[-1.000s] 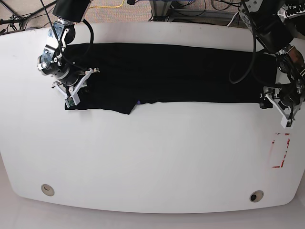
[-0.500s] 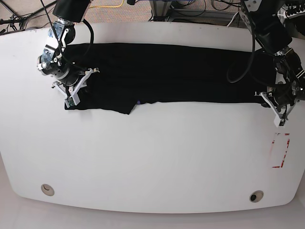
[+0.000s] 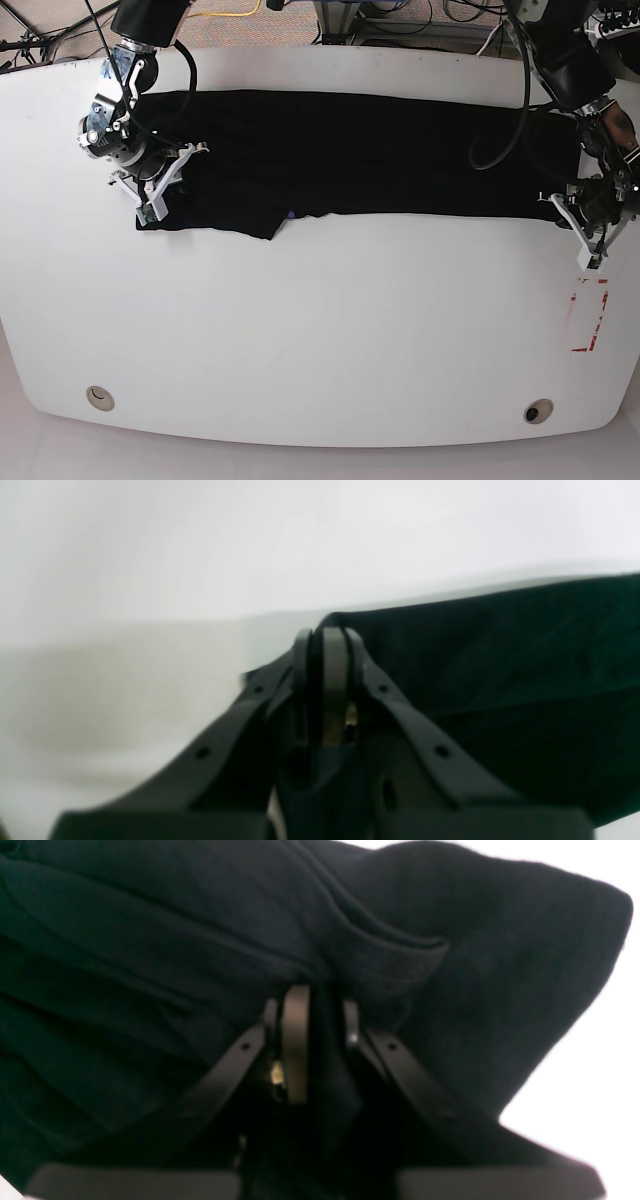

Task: Fold the T-shirt properly
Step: 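Hold both ends of the black strip and pull them apart to straighten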

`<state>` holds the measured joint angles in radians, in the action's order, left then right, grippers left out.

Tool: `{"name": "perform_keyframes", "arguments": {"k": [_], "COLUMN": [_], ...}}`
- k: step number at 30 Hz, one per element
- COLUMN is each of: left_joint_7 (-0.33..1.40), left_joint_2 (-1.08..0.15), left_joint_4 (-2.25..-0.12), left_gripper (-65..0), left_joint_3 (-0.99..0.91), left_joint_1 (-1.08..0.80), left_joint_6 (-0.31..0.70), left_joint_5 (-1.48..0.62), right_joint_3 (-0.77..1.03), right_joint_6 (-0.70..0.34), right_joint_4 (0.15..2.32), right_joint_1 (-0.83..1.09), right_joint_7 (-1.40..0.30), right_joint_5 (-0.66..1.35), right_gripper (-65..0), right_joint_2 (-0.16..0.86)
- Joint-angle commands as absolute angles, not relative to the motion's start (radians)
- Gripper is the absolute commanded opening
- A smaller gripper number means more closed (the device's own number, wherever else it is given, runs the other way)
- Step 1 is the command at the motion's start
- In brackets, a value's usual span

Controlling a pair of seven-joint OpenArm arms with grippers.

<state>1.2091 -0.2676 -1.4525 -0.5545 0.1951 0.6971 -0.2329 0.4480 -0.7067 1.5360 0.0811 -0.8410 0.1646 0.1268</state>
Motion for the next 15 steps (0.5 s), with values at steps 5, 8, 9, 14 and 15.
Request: {"name": "perform_keyframes", "arguments": {"k": [5,8,9,14,15], "left_joint_7": [1.204,1.204,1.204,1.205,1.205], "left_joint_2": [-0.292,-0.303,-0.309,-0.317,-0.317], "left_joint_4": [-1.506,-1.537,-1.55,-1.601,-1.609], "left_gripper": [-65.0,-65.0,-65.0,-65.0,-65.0], "left_joint_3": [-0.558,-0.567,-0.575,-0.595,-0.595], "left_joint_1": [0.193,0.154,0.145,0.108,0.099], "left_joint_6": [0.698,0.698,0.698,0.698,0.698], "left_joint_5": [-0.242,-0.243,-0.243,-0.243,-0.243], "right_joint_3": [0.449,0.449,0.449,0.449,0.449], "right_joint_6": [-0.698,-0.698,-0.698,-0.698,-0.698], "right_joint_4": [1.529,1.529,1.529,1.529,1.529], "right_joint_1": [0.084,0.085,0.085,0.084,0.084], "right_joint_7": [-0.911,-0.911,-0.911,-0.911,-0.911], "right_joint_5": [0.119,0.12,0.12,0.12,0.12], "right_gripper": [-56.3,-56.3,-56.3,-56.3,-56.3], "right_joint_2": [0.128,0.128,0.128,0.128,0.128]}}
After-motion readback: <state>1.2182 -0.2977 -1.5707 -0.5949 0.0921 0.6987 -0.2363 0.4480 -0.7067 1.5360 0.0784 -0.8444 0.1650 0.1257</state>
